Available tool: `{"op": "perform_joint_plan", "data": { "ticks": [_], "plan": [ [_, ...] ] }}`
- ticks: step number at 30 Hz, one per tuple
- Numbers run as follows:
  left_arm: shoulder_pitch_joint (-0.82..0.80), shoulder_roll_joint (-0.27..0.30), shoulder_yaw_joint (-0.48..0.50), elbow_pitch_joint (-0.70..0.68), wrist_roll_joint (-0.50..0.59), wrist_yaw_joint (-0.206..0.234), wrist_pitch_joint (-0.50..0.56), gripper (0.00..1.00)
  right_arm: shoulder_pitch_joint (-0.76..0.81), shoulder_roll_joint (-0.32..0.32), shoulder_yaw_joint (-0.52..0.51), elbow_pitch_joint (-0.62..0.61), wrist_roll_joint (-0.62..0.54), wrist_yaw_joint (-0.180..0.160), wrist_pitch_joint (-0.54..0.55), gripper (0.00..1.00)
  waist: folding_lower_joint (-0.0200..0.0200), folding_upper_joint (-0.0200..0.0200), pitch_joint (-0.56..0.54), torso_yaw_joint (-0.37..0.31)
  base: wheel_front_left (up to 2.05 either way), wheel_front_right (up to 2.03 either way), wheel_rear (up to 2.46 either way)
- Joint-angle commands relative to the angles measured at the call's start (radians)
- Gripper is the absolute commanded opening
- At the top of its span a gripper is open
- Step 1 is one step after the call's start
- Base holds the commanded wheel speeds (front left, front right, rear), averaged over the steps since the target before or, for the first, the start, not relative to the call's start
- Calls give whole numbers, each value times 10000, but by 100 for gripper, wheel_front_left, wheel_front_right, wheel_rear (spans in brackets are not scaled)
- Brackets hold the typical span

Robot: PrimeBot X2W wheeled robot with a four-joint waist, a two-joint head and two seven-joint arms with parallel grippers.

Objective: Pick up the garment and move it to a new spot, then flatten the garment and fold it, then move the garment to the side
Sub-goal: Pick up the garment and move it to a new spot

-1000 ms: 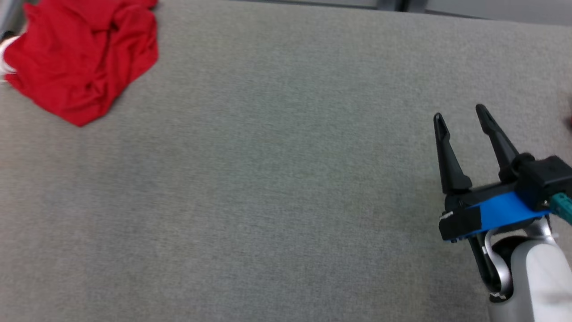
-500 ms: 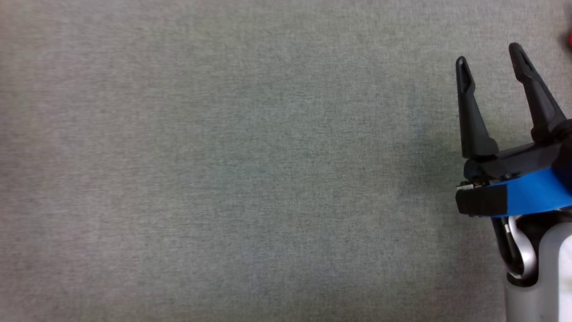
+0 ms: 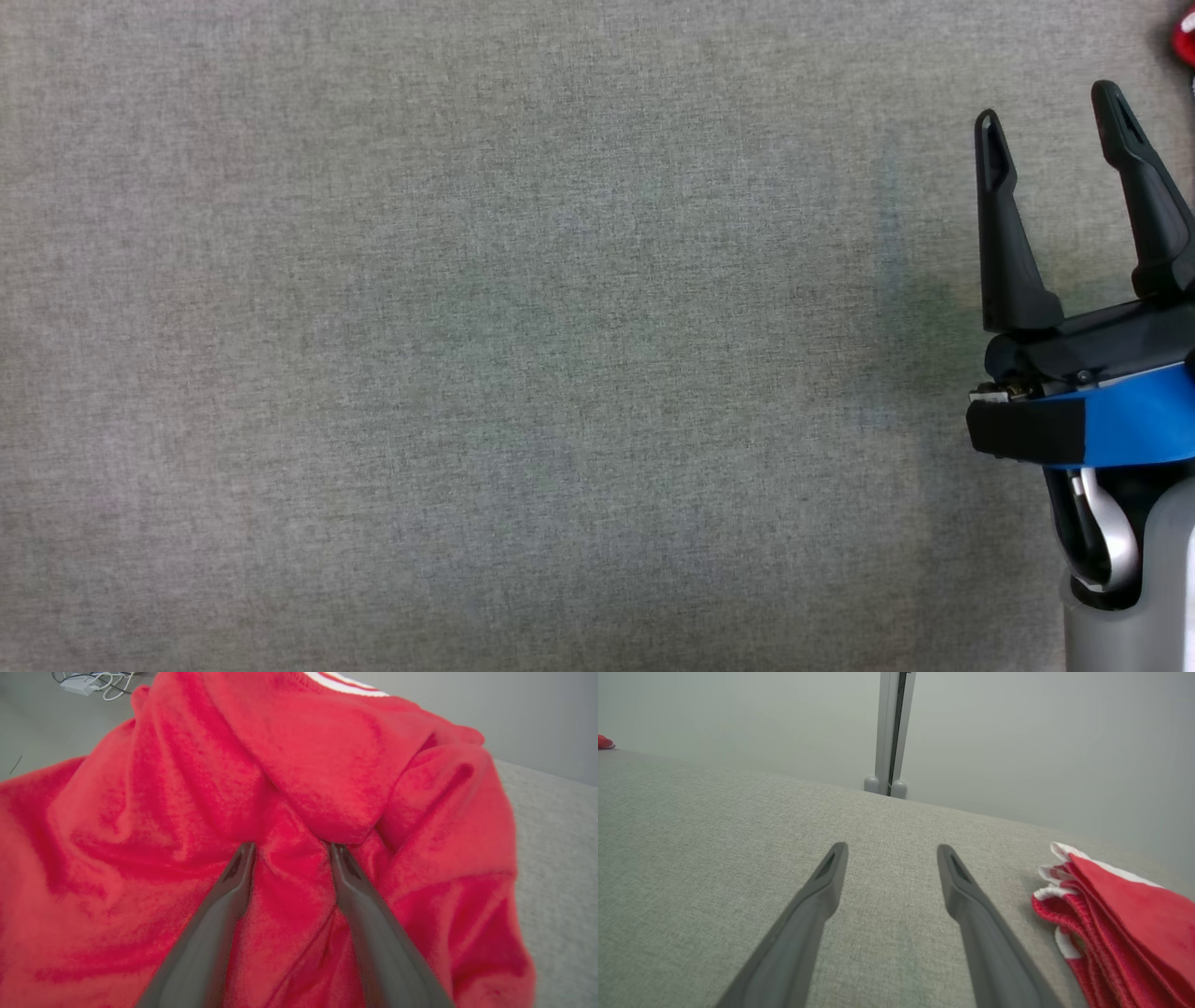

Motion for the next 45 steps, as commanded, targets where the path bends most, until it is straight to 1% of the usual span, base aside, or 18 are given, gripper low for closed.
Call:
{"op": "perform_joint_plan", "data": {
  "ticks": [1, 5, 7, 11, 13, 16, 17, 18, 19, 26, 28, 32, 37, 41, 45],
  "plan": [
    [-96, -24, -26, 246, -50, -44, 2, 0, 59, -31, -15, 45, 93, 2, -98, 100, 0, -1, -58, -39, 0, 0, 0],
    [-208, 128, -50, 488, -38, -254, -206, 0, 62, -30, -6, 223, 206, 2, -229, 100, 0, -1, -271, -60, 0, 0, 0],
    [-361, 288, -70, 582, 13, -397, -342, 0, 70, -30, -7, 316, 273, 2, -297, 100, 0, -1, -407, -66, 0, 0, 0],
    [-561, 427, -162, 883, 73, -747, -541, 0, 76, -31, -11, 600, 374, 2, -473, 100, 0, -1, -799, -68, 0, 0, 0],
    [-646, 478, -196, 940, 104, -829, -586, 0, 84, -31, -14, 678, 399, 2, -531, 100, 0, -1, -923, -70, 0, 0, 0],
    [-857, 554, -321, 1100, 172, -1093, -716, 0, 133, -30, -49, 983, 503, 2, -700, 100, 0, -1, -1381, -80, 0, 0, 0],
    [-996, 537, -442, 1154, 253, -1299, -793, 0, 185, -31, -69, 1216, 616, 2, -827, 100, 0, -1, -1744, -91, 0, 0, 0],
    [-996, 537, -442, 1154, 253, -1299, -793, 0, 185, -31, -69, 1216, 616, 2, -827, 100, 0, -1, -1744, -91, 0, 0, 0],
    [-1103, 529, -497, 1185, 257, -1423, -784, 0, 230, -30, -68, 1330, 668, 2, -874, 100, 0, -1, -1928, -103, 0, 0, 0],
    [-1603, 348, -816, 1367, 264, -2266, -975, 0, 564, -28, -182, 2303, 1007, 2, -1327, 100, 0, -1, -3500, -258, 0, 0, 0],
    [-1727, 106, -961, 1318, 239, -2437, -912, 0, 729, -30, -245, 2578, 1111, 2, -1451, 100, 0, -1, -3986, -307, 0, 0, 0],
    [-1706, -574, -1332, 860, 321, -2587, -756, 0, 1160, -33, -376, 3072, 1367, 2, -1680, 100, 0, -1, -4927, -413, 0, 0, 0],
    [-1466, -1610, -1889, -66, 253, -2786, -495, 0, 1704, -31, -537, 3512, 1536, 2, -1894, 100, 0, -1, -5830, -543, 0, 0, 0],
    [-1076, -2646, -2312, -972, 2, -2994, -414, 0, 2131, -30, -677, 3712, 1619, 2, -1995, 100, 0, -1, -6221, -578, 0, 0, 0],
    [-256, -3778, -2562, -1866, -549, -3107, -670, 0, 2394, -30, -660, 3853, 1798, 2, -2112, 100, 0, -1, -6283, -598, 0, 0, 0]
  ]
}}
